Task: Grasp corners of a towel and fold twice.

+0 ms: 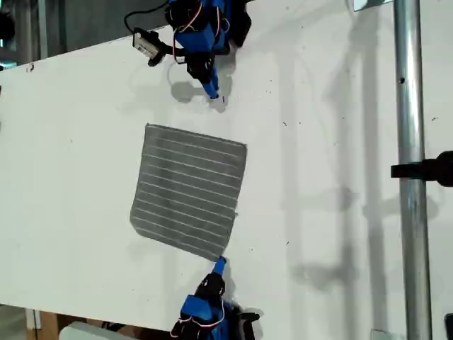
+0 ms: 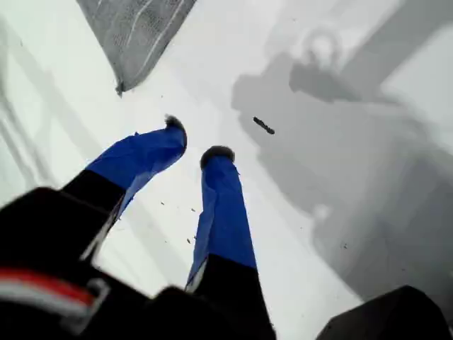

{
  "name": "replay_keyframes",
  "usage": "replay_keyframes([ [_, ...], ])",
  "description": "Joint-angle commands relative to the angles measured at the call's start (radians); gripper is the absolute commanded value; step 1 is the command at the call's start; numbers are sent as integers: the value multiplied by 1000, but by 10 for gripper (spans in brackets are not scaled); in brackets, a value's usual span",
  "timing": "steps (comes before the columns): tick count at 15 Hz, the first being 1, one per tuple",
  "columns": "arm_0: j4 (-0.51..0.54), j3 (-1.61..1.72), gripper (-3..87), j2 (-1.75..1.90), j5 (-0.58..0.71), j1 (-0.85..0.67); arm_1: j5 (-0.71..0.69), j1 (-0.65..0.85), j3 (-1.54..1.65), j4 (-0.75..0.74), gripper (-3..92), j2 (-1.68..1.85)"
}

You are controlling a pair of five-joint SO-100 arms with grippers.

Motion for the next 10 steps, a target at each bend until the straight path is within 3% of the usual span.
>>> replay_keyframes([
  [1,5,6,20,-3,-474,-133,-17,74,-15,9,-3,2],
  [10,2,8,-10,-3,-492,-135,-11,66,-15,11,-3,2],
])
